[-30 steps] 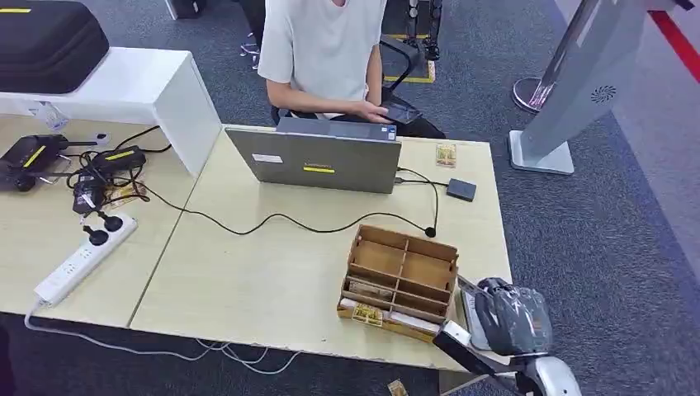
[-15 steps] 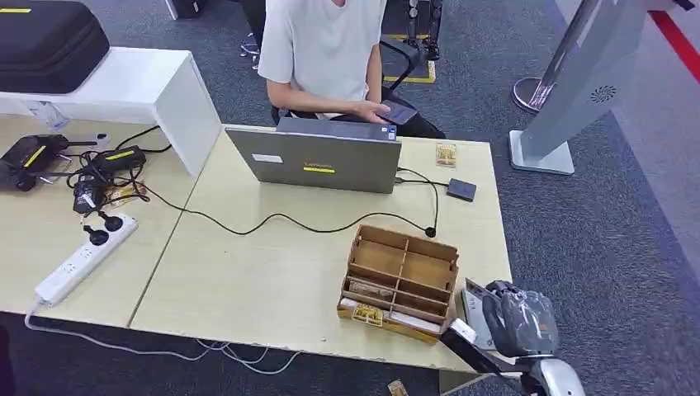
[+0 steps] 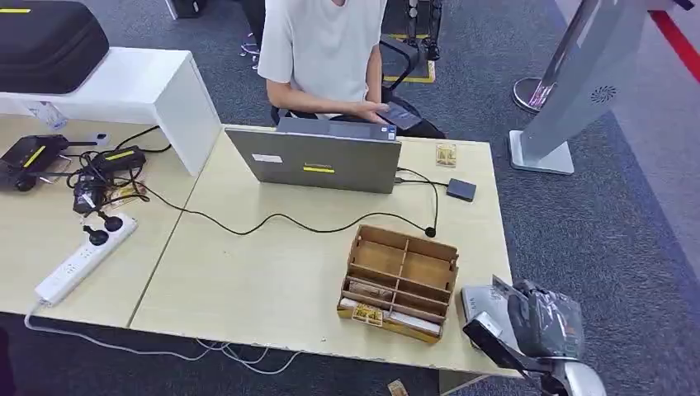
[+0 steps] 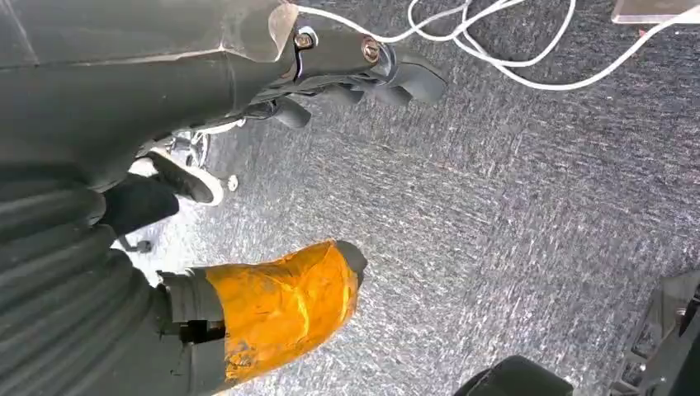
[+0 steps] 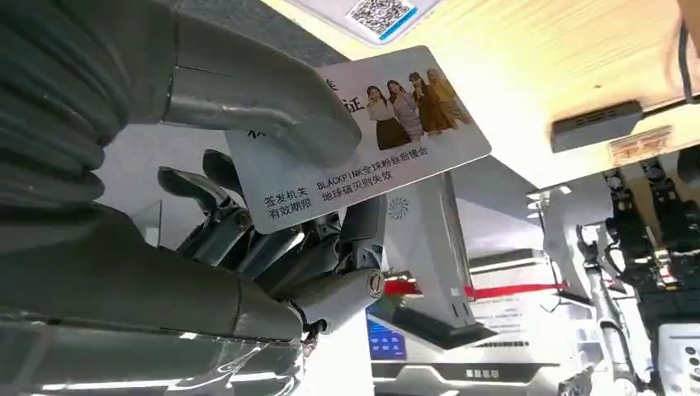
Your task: Pass the card to the sensor for recognition and then transmit it.
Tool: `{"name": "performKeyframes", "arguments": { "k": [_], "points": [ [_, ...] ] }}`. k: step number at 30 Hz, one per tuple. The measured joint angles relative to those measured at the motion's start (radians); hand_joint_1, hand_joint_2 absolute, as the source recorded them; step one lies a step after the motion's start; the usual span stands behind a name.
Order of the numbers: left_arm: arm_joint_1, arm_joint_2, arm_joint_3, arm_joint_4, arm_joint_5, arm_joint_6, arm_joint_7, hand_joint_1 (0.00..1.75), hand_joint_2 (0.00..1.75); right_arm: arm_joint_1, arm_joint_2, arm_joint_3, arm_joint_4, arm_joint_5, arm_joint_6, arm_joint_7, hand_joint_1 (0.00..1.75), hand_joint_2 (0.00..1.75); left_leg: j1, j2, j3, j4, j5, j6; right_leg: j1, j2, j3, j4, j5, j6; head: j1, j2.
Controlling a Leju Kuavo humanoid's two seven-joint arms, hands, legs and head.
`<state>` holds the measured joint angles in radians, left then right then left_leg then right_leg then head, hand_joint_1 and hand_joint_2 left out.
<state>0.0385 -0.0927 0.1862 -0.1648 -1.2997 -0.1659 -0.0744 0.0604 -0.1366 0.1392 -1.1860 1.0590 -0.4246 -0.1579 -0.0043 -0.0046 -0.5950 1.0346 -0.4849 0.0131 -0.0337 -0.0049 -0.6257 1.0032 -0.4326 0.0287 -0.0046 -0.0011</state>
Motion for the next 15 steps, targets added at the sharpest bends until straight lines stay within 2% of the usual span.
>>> {"name": "performKeyframes", "arguments": {
  "k": [15],
  "points": [
    [0.000,-0.006,0.014,0.000,-0.003,0.009,0.009,0.00,1.75,0.026,0.021,-0.047,0.050,-0.002,-0.001,-0.036,1.75,1.75,0.000,0.000,0.000,0.000,0.000,0.000,0.000,0.000,0.000,0.000,0.000,0.000,0.000,0.000]
  ]
}}
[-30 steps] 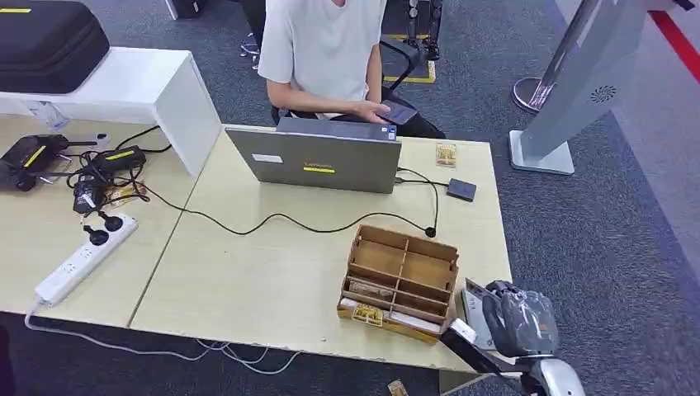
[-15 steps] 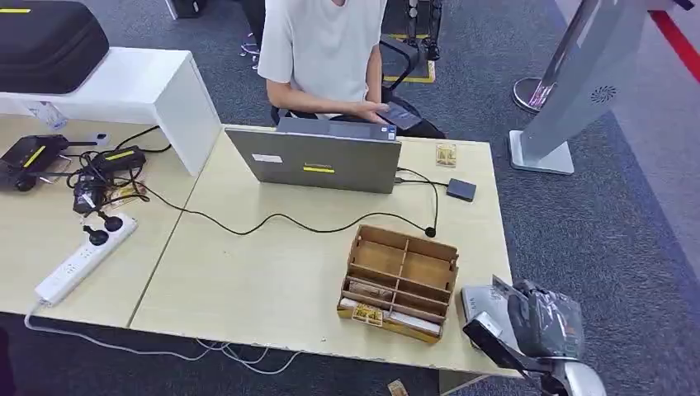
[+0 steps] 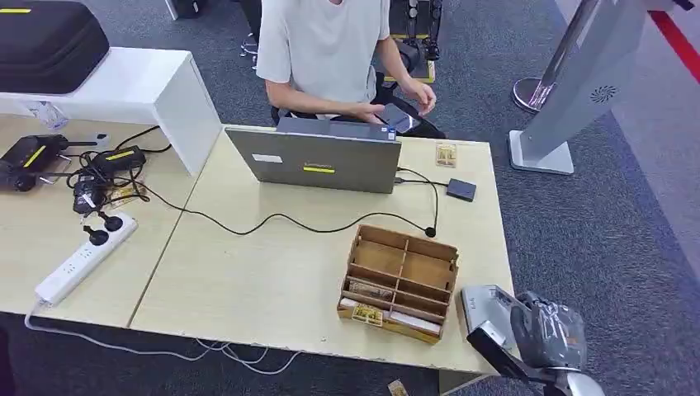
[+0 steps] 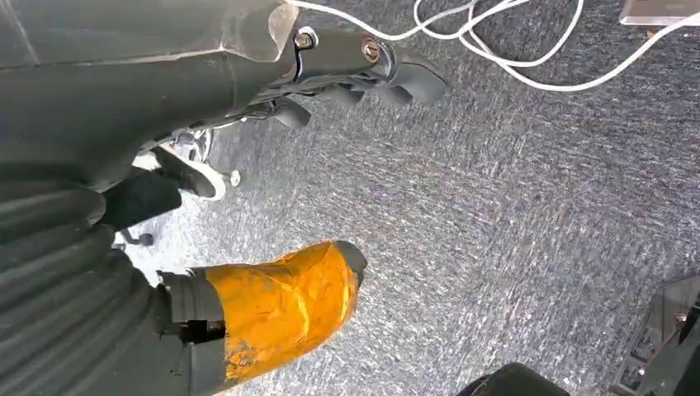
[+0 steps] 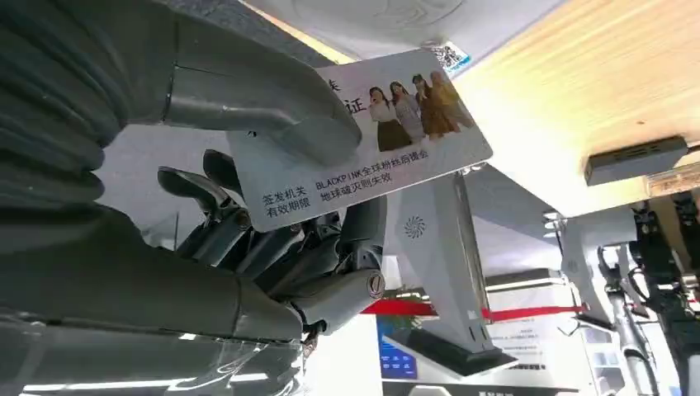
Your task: Pass the card to the sensor for recognition and then transmit it.
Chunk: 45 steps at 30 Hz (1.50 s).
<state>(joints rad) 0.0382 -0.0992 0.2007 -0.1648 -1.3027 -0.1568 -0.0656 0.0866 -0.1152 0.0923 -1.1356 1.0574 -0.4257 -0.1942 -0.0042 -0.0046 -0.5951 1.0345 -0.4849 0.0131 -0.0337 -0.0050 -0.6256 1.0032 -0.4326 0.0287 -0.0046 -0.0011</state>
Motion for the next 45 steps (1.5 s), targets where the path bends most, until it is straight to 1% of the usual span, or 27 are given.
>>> {"name": "performKeyframes", "arguments": {
  "k": [8,18,21,24,26,28,31,33,35,40,41,42,45],
  "points": [
    [0.000,-0.001,0.000,0.000,0.000,0.000,0.000,0.00,1.75,-0.004,0.012,-0.001,0.029,0.002,0.000,-0.007,1.75,1.75,0.000,0.000,0.000,0.000,0.000,0.000,0.000,0.000,0.000,0.000,0.000,0.000,0.000,0.000],
    [0.000,-0.003,0.001,0.000,0.000,0.000,-0.001,0.00,1.75,-0.034,0.029,0.002,0.082,0.004,-0.019,-0.013,1.75,1.75,0.000,0.001,0.001,0.000,0.000,0.000,0.000,0.001,0.001,0.000,0.000,0.000,0.000,0.000],
    [0.000,-0.001,0.001,0.000,-0.008,-0.004,-0.006,0.00,1.75,-0.047,0.028,0.001,0.068,-0.014,-0.023,-0.022,1.75,1.75,0.000,0.001,0.000,0.000,0.000,0.000,0.000,0.000,0.001,0.000,0.000,0.000,0.000,0.000],
    [0.000,0.003,0.001,0.000,-0.019,-0.011,-0.014,0.00,1.75,-0.091,0.020,0.000,0.016,-0.032,0.008,-0.031,1.75,1.75,0.000,0.002,0.001,0.000,0.000,0.000,0.000,0.002,0.001,0.000,0.002,-0.001,0.000,0.000],
    [0.000,0.007,0.001,0.000,-0.028,-0.019,-0.025,0.00,1.75,-0.144,0.014,-0.001,-0.009,-0.047,0.014,-0.039,1.75,1.75,0.000,0.003,0.001,0.000,0.001,0.000,0.000,0.003,0.000,0.000,0.003,-0.001,0.000,0.000],
    [0.000,0.011,0.001,0.000,-0.044,-0.025,-0.037,0.00,1.75,-0.218,0.013,-0.001,-0.022,-0.066,0.023,-0.039,1.75,1.75,0.000,0.005,0.001,0.000,0.001,0.000,0.000,0.005,0.000,0.000,0.004,-0.002,0.000,0.000],
    [-0.004,0.019,0.001,0.000,-0.064,-0.034,-0.057,0.00,1.75,-0.393,0.013,-0.001,-0.012,-0.096,0.072,-0.018,1.75,1.75,0.000,0.008,0.000,0.000,0.004,-0.002,-0.001,0.009,-0.002,0.000,0.008,-0.002,0.000,0.000],
    [-0.007,0.026,0.001,0.000,-0.074,-0.042,-0.066,0.00,1.75,-0.514,0.015,0.000,0.027,-0.104,0.102,0.008,1.75,1.75,0.000,0.008,0.000,0.000,0.006,0.000,-0.001,0.009,-0.003,0.000,0.009,-0.001,0.000,0.000],
    [-0.007,0.031,-0.001,0.000,-0.087,-0.048,-0.072,0.00,1.75,-0.619,0.022,0.003,0.079,-0.101,0.112,0.043,1.75,1.75,0.000,0.006,-0.001,0.000,0.007,-0.002,0.000,0.008,-0.003,0.001,0.009,-0.002,0.000,0.000],
    [-0.010,0.043,-0.010,0.000,-0.113,-0.060,-0.084,0.00,1.75,-0.834,0.047,0.003,0.263,-0.105,0.131,0.116,1.75,1.75,0.000,0.006,-0.001,0.000,0.009,-0.002,0.000,0.007,-0.003,0.001,0.010,-0.002,0.000,0.000],
    [-0.012,0.045,-0.012,0.000,-0.117,-0.061,-0.085,0.00,1.75,-0.872,0.053,0.002,0.312,-0.105,0.142,0.142,1.75,1.75,0.000,0.006,-0.001,0.000,0.009,-0.002,0.000,0.007,-0.003,0.001,0.010,-0.002,0.000,0.000],
    [-0.012,0.046,-0.012,0.000,-0.118,-0.062,-0.085,0.00,1.75,-0.882,0.055,0.002,0.326,-0.104,0.143,0.149,1.75,1.75,0.000,0.006,-0.001,0.000,0.009,-0.002,0.000,0.007,-0.003,0.001,0.010,-0.002,0.000,0.000],
    [-0.012,0.046,-0.012,0.000,-0.118,-0.062,-0.085,0.00,1.75,-0.882,0.055,0.002,0.326,-0.104,0.143,0.149,1.75,1.75,0.000,0.006,-0.001,0.000,0.009,-0.002,0.000,0.007,-0.003,0.001,0.010,-0.002,0.000,0.000]
  ]
}}
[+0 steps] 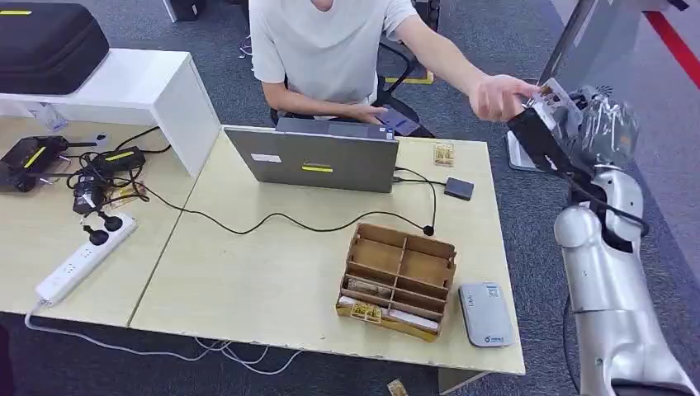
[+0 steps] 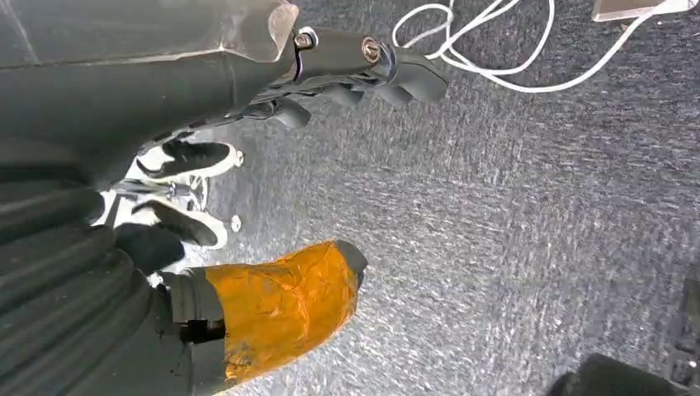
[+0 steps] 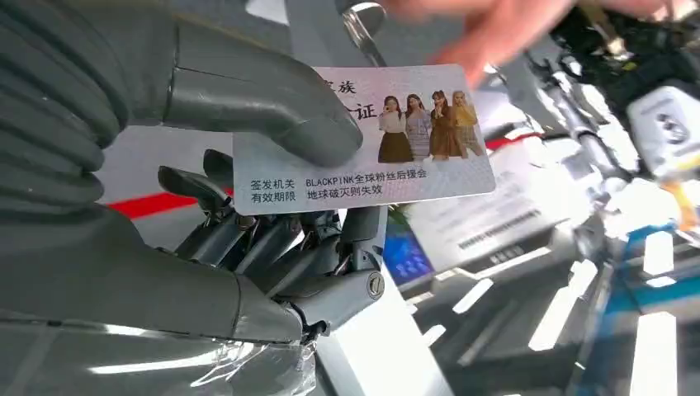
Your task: Pass the card to the sensor for recognition and then transmit it.
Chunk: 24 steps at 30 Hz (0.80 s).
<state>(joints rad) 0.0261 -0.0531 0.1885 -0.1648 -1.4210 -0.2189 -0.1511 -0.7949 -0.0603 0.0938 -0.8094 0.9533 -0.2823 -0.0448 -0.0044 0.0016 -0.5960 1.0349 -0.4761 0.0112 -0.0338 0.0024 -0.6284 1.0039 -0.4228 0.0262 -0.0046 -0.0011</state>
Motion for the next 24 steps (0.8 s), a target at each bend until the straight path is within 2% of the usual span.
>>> {"name": "performKeyframes", "arguments": {
  "k": [5,6,8,9,12,13,18,24],
  "points": [
    [-0.001,0.000,-0.001,0.000,-0.002,-0.002,0.000,0.00,1.75,-0.015,0.002,-0.001,0.019,0.000,0.003,0.008,1.75,1.75,0.000,0.000,0.000,0.000,0.000,0.000,0.000,0.000,0.000,0.000,0.000,0.000,0.000,0.000],
    [-0.003,0.004,-0.010,0.000,-0.007,-0.003,0.000,0.00,1.75,-0.065,0.010,-0.002,0.087,0.003,0.007,0.022,1.75,1.75,0.000,-0.001,0.000,0.000,0.000,0.000,0.000,-0.001,0.000,0.000,0.000,0.000,0.000,0.000],
    [-0.005,0.006,-0.014,0.000,-0.007,-0.004,0.000,0.00,1.75,-0.097,0.017,-0.002,0.135,0.008,0.007,0.023,1.75,1.75,0.000,-0.001,0.000,0.000,0.000,0.000,0.000,-0.001,0.000,0.000,0.000,0.000,0.000,0.000],
    [-0.008,0.006,-0.015,0.000,-0.007,-0.004,0.000,0.00,1.75,-0.110,0.025,-0.002,0.178,0.010,0.005,0.023,1.75,1.75,0.000,-0.008,-0.003,0.000,0.001,0.001,0.000,-0.008,0.000,0.000,-0.001,0.000,0.000,0.000],
    [-0.007,0.006,-0.015,0.000,-0.007,-0.005,-0.006,0.00,1.75,-0.120,0.033,-0.002,0.217,0.020,0.008,0.036,1.75,1.75,0.000,-0.015,-0.007,0.000,0.001,0.001,0.000,-0.014,-0.002,0.000,-0.002,0.000,0.000,0.000],
    [-0.007,0.006,-0.015,0.000,-0.007,-0.007,-0.011,0.00,1.75,-0.125,0.036,-0.002,0.230,0.021,0.010,0.044,0.00,1.75,0.000,-0.016,-0.008,0.000,0.001,0.001,0.000,-0.015,-0.002,0.000,-0.002,0.000,0.000,0.000],
    [-0.007,0.006,-0.015,0.000,-0.008,-0.032,-0.009,0.00,1.75,-0.130,0.044,-0.004,0.272,0.014,0.006,0.021,0.00,1.75,0.000,-0.015,-0.009,0.000,0.001,0.001,0.000,-0.014,-0.003,-0.001,-0.002,0.001,0.000,0.000],
    [-0.007,0.006,-0.015,0.000,-0.007,-0.018,0.003,0.00,1.75,-0.121,0.045,-0.030,0.288,-0.013,-0.002,-0.043,0.00,1.75,0.000,-0.013,-0.009,0.000,0.001,0.001,0.000,-0.013,-0.004,-0.002,-0.001,0.001,0.000,0.000]
  ]
}}
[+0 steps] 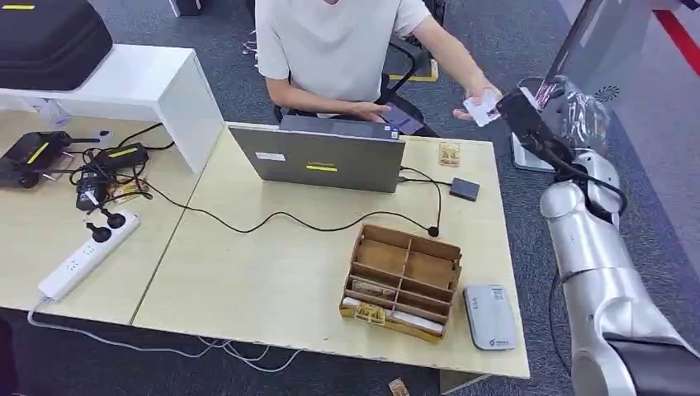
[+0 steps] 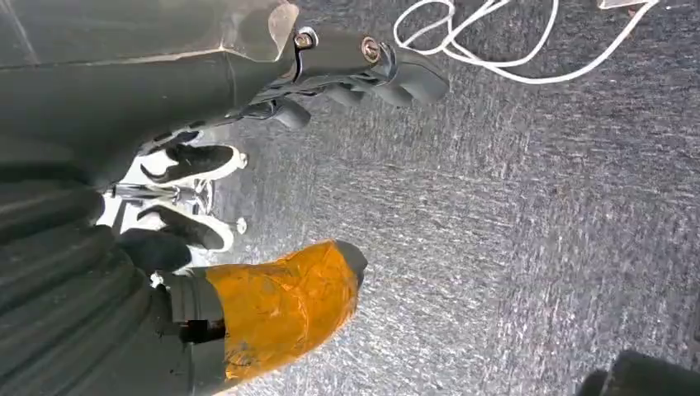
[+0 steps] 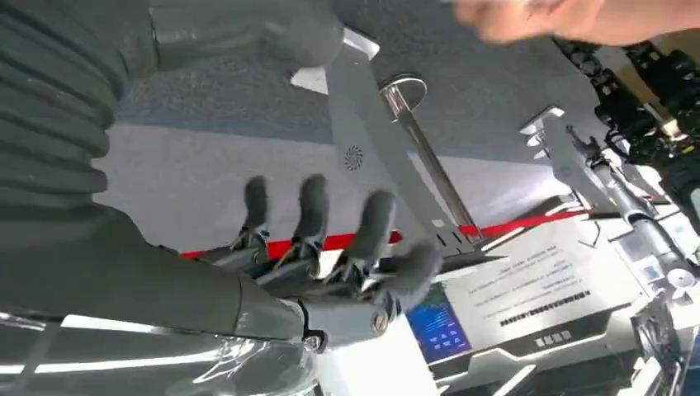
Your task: Pass the card to the sensor for recognition and then transmit it.
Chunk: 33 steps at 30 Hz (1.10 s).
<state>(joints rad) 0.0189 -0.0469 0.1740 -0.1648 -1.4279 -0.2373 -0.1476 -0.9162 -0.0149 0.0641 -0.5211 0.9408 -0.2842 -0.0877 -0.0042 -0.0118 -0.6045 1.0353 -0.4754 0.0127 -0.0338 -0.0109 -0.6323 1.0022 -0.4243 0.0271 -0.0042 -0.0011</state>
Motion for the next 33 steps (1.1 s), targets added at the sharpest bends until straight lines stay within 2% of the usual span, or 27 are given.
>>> {"name": "performKeyframes", "arguments": {
  "k": [4,9,13,16,23,28,33],
  "points": [
    [0.000,-0.001,0.000,0.000,0.006,0.010,0.005,0.00,1.75,0.031,0.000,-0.011,-0.016,-0.018,-0.006,-0.060,0.00,1.75,0.000,0.001,0.001,0.000,0.000,0.000,0.000,0.001,0.000,0.000,0.001,0.000,0.000,0.000],
    [0.001,-0.003,0.000,0.000,0.023,0.016,0.018,0.00,1.75,0.122,0.000,-0.014,-0.111,-0.031,-0.006,-0.131,0.00,1.75,0.000,0.000,0.001,0.000,0.000,0.000,0.001,0.001,0.000,0.000,0.001,0.000,0.000,0.000],
    [0.006,-0.012,0.000,0.000,0.051,0.024,0.029,0.00,1.75,0.281,0.000,-0.001,-0.320,-0.071,0.027,-0.189,0.00,1.75,0.001,0.000,0.000,0.000,0.000,0.000,0.001,0.000,0.000,0.000,0.000,0.000,0.000,0.000],
    [0.013,-0.023,0.004,0.000,0.071,0.033,0.043,0.00,1.75,0.458,-0.005,0.038,-0.556,-0.116,0.053,-0.220,0.00,1.75,0.001,0.000,0.000,0.000,-0.002,-0.001,0.001,0.001,0.000,0.000,-0.001,0.000,0.000,0.000],
    [0.022,-0.044,0.040,0.000,0.100,0.050,0.063,0.00,1.75,0.801,-0.051,0.105,-0.982,-0.192,0.060,-0.288,0.00,1.75,0.001,0.001,0.000,0.000,-0.005,0.000,0.001,0.001,0.000,0.000,-0.004,0.001,-0.001,0.000],
    [0.023,-0.052,0.057,0.000,0.108,0.060,0.071,0.00,1.75,0.930,-0.072,0.128,-1.129,-0.208,0.071,-0.319,0.00,1.75,0.001,0.001,0.001,0.000,-0.006,0.000,0.001,0.002,0.000,-0.001,-0.004,0.001,0.000,0.000],
    [0.023,-0.056,0.071,0.000,0.109,0.062,0.071,0.00,1.75,1.007,-0.080,0.156,-1.179,-0.204,0.084,-0.330,0.00,1.75,0.002,0.001,0.001,0.000,-0.005,0.000,0.001,0.003,0.001,-0.001,-0.004,0.001,0.000,0.000]
  ]
}}
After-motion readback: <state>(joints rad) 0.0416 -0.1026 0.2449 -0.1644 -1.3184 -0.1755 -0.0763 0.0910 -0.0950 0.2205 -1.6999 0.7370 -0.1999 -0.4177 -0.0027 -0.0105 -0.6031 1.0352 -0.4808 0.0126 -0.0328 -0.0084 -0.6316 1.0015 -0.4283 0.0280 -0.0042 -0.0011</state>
